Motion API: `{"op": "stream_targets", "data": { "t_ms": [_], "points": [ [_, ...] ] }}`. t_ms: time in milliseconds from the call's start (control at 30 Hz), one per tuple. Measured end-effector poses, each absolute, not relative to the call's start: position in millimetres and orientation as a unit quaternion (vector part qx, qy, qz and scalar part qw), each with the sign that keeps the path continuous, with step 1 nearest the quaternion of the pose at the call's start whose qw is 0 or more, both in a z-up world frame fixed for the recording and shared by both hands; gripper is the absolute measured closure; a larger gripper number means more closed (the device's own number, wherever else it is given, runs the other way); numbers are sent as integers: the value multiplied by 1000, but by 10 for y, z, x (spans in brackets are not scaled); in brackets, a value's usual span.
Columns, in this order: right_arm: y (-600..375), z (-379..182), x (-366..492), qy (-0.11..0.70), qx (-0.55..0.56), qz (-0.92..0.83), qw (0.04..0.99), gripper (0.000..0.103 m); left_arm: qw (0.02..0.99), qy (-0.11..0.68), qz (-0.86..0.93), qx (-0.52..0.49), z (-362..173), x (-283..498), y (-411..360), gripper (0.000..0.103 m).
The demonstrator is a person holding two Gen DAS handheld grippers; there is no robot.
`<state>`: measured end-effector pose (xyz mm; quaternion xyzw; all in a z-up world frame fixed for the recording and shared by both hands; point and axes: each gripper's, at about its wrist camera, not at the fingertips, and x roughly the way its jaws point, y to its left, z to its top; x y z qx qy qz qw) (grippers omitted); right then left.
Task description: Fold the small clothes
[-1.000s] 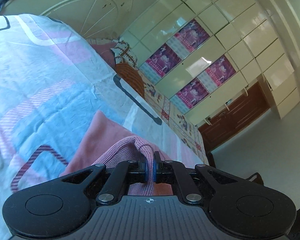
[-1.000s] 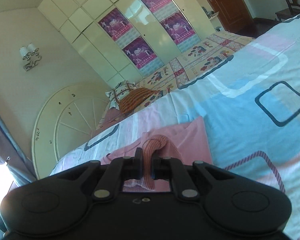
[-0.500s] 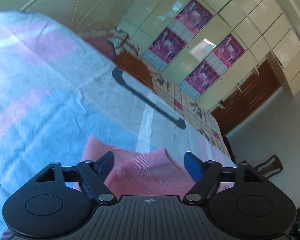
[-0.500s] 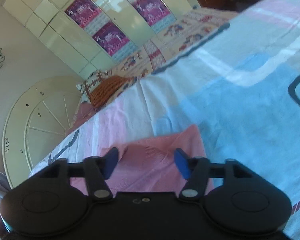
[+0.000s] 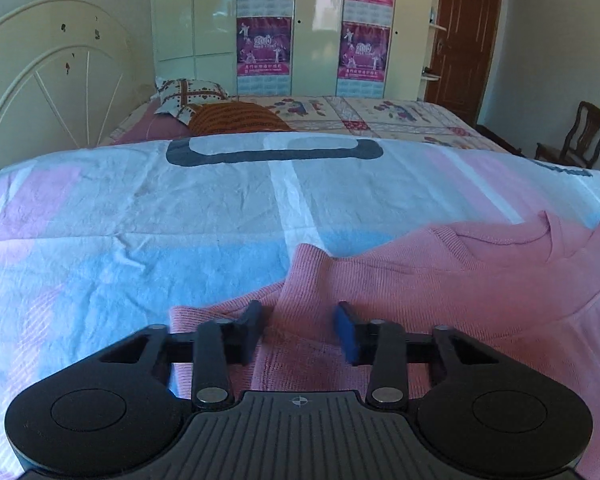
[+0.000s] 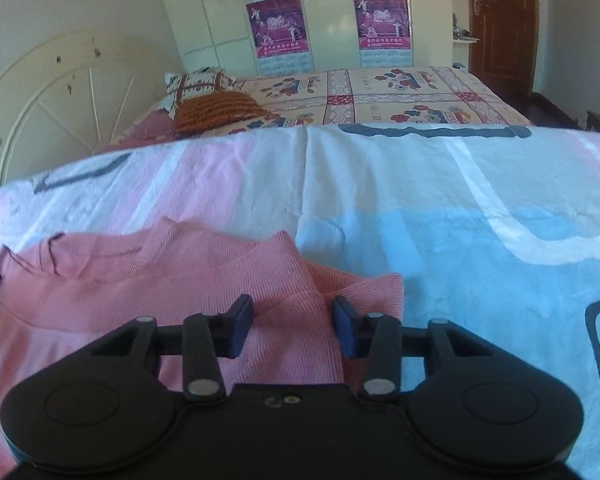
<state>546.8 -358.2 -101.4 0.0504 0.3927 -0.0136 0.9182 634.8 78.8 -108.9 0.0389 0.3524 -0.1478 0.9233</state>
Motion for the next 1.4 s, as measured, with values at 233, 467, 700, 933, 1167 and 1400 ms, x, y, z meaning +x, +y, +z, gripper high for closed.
{"op": "stream_targets", "data": {
  "t_ms": [233, 467, 700, 933, 1167, 1400],
  "points": [
    [-3669, -834, 5350, 324, 60, -32, 944, 95, 948, 297, -101, -46, -1047, 6242, 963, 95],
    [-3624, -1125, 5560, 358, 56, -65, 930, 93, 942, 326, -84, 3, -1252, 6449, 774, 94],
    [-3635, -993, 5458, 346, 70, -76, 933, 55, 952, 301, -53, 3, -1053, 6340, 837, 31],
    [-2658, -974, 5408, 356, -1, 95, 930, 61, 922, 297, -245, 43, -904, 5865, -102, 31],
    [-2371, -1042, 5453, 361, -68, 112, 923, 61, 924, 314, -205, 74, -1029, 5946, -56, 31],
    [-3495, -1089, 5512, 377, 59, -33, 924, 53, 931, 332, -150, 33, -1137, 6222, 591, 31]
  ]
}}
